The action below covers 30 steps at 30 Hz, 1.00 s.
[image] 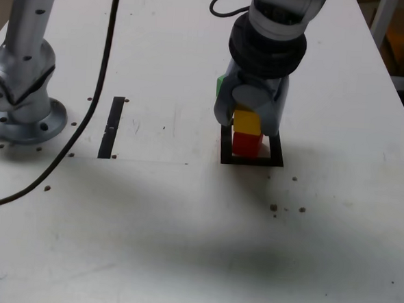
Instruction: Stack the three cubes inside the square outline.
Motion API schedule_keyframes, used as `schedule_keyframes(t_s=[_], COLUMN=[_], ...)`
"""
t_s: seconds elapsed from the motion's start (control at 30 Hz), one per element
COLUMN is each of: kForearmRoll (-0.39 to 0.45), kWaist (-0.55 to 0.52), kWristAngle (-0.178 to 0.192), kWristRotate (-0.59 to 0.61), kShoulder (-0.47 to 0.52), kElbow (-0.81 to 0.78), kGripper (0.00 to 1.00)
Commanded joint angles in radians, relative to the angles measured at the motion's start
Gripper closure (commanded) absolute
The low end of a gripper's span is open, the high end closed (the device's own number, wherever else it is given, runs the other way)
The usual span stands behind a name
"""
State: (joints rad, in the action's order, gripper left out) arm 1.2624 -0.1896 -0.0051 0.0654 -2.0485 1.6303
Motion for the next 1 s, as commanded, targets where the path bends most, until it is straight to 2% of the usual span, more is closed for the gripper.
schedule_keyframes(t_s=[0.0,0.2,0.53,0.83,0.9,0.97], kForearmRoll=[0.003,0.008,0.007,0.009,0.01,0.011], kWaist=[-0.002,-0.005,-0.012,-0.014,-0.015,-0.015], kWristAngle=[0.003,0.003,-0.009,-0.007,-0.007,-0.008], kWristRotate=[0.003,0.004,0.003,0.003,0.002,-0.003], kShoulder=[-0.003,-0.002,-0.006,-0.009,-0.01,-0.01], kElbow=[-0.001,0.0,-0.003,-0.003,-0.002,-0.002], kGripper=[0.86,0.84,0.59,0.56,0.5,0.37])
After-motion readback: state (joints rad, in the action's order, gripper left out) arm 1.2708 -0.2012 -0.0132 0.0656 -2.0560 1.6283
